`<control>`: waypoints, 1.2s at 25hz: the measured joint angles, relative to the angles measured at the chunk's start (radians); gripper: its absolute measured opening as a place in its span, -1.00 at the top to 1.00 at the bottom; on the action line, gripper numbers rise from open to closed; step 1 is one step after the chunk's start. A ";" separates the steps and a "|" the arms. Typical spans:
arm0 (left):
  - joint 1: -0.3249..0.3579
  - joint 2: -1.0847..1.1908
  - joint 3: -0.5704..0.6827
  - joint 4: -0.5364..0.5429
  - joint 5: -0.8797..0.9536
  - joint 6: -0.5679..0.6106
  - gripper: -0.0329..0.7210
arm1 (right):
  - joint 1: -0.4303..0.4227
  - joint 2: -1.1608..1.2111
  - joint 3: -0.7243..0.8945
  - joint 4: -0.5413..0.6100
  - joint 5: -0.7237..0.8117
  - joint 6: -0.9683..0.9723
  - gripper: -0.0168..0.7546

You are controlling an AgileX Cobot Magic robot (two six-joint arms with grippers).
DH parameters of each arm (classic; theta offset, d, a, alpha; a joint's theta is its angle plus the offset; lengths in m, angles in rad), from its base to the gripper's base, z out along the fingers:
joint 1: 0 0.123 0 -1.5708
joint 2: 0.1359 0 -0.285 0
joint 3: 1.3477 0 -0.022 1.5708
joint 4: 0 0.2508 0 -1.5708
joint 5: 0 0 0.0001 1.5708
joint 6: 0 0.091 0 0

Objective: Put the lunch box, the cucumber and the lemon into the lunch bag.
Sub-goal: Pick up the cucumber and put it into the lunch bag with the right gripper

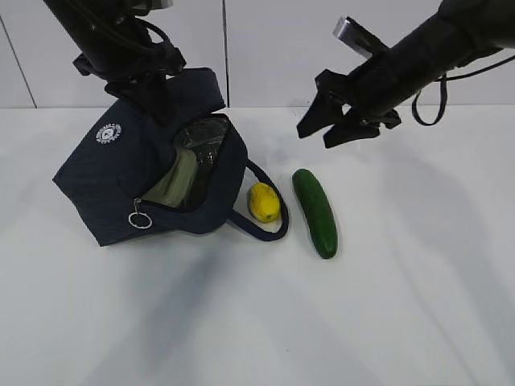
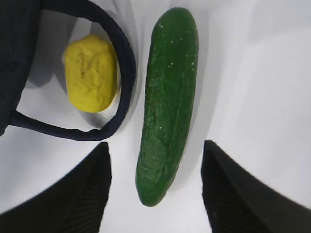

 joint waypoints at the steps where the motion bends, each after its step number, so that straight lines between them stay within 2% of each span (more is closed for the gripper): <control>1: 0.000 0.000 0.000 0.000 0.000 0.000 0.87 | 0.002 0.000 0.000 -0.053 0.007 0.033 -0.19; 3: 0.000 0.000 0.000 0.000 0.000 0.000 0.87 | 0.015 0.000 0.000 -0.164 0.028 0.094 -0.19; 7: 0.000 0.000 0.000 -0.002 0.000 0.000 0.87 | 0.043 0.008 0.000 -0.262 0.031 0.149 -0.19; 18: 0.000 0.000 0.000 -0.004 0.000 0.000 0.87 | 0.107 0.087 0.000 -0.305 -0.011 0.180 -0.14; 30: 0.000 0.000 0.000 -0.004 0.000 0.000 0.87 | 0.113 0.172 -0.030 -0.323 -0.015 0.184 -0.13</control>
